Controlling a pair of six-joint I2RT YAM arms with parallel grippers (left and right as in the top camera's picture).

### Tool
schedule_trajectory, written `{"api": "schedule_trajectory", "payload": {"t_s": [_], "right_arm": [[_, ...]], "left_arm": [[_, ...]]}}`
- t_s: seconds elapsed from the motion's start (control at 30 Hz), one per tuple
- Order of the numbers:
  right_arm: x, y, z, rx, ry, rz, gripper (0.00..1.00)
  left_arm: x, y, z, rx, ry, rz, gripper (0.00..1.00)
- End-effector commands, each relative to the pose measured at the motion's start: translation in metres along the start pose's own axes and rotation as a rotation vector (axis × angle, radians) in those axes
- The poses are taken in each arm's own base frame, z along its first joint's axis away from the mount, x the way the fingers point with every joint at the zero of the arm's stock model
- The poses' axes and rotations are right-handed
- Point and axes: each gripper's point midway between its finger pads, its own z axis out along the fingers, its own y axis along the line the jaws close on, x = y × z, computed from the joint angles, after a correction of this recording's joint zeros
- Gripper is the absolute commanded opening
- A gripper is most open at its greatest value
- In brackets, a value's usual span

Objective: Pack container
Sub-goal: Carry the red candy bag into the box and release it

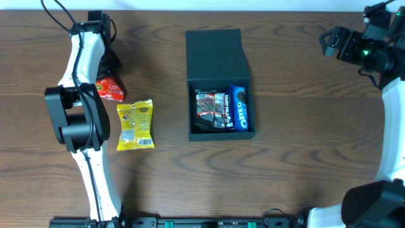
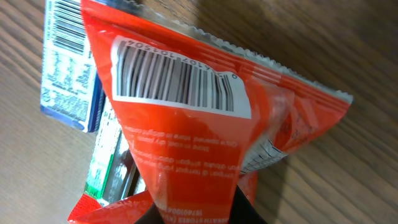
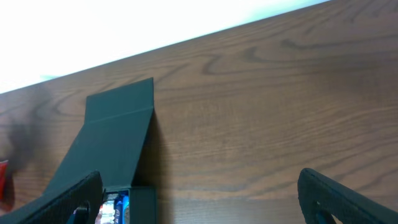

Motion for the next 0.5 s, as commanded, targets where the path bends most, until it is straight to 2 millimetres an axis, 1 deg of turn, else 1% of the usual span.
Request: {"api": "schedule_trajectory", "payload": {"t_s": [0.0, 0.1, 0.17, 0.2, 0.27, 0.3, 0.33, 0.47], "right_arm": [[0.002, 0.003, 0.006, -0.015, 0.01, 0.008, 0.99], [0.0, 0.002, 0.006, -0.005, 0.001, 0.005, 0.99], [-0.001, 0.001, 0.006, -0.005, -0.005, 0.003, 0.99], [-0.003, 0.0, 0.006, 0.006, -0.011, 0.001, 0.99], [-0.004, -0.005, 0.006, 0.033, -0.017, 0.0, 0.99], [-0.005, -0.008, 0.006, 0.049, -0.02, 0.001, 0.99], [-0.005, -0.011, 0.006, 0.068, -0.023, 0.001, 0.99], [-0.006, -0.019, 0.004, 0.106, -0.028, 0.004, 0.99]], "left_arm": [[-0.006, -0.007, -0.052, 0.048, -0.097, 0.011, 0.09], [-0.003, -0.021, -0.084, 0.087, -0.156, 0.039, 0.09], [0.005, -0.037, -0.107, 0.117, -0.194, 0.075, 0.09], [0.013, -0.052, -0.121, 0.139, -0.215, 0.108, 0.09], [0.027, -0.074, -0.136, 0.165, -0.236, 0.162, 0.09], [0.038, -0.087, -0.144, 0.183, -0.242, 0.195, 0.09], [0.05, -0.102, -0.15, 0.199, -0.246, 0.225, 0.09], [0.092, -0.144, -0.165, 0.239, -0.242, 0.296, 0.07]]}}
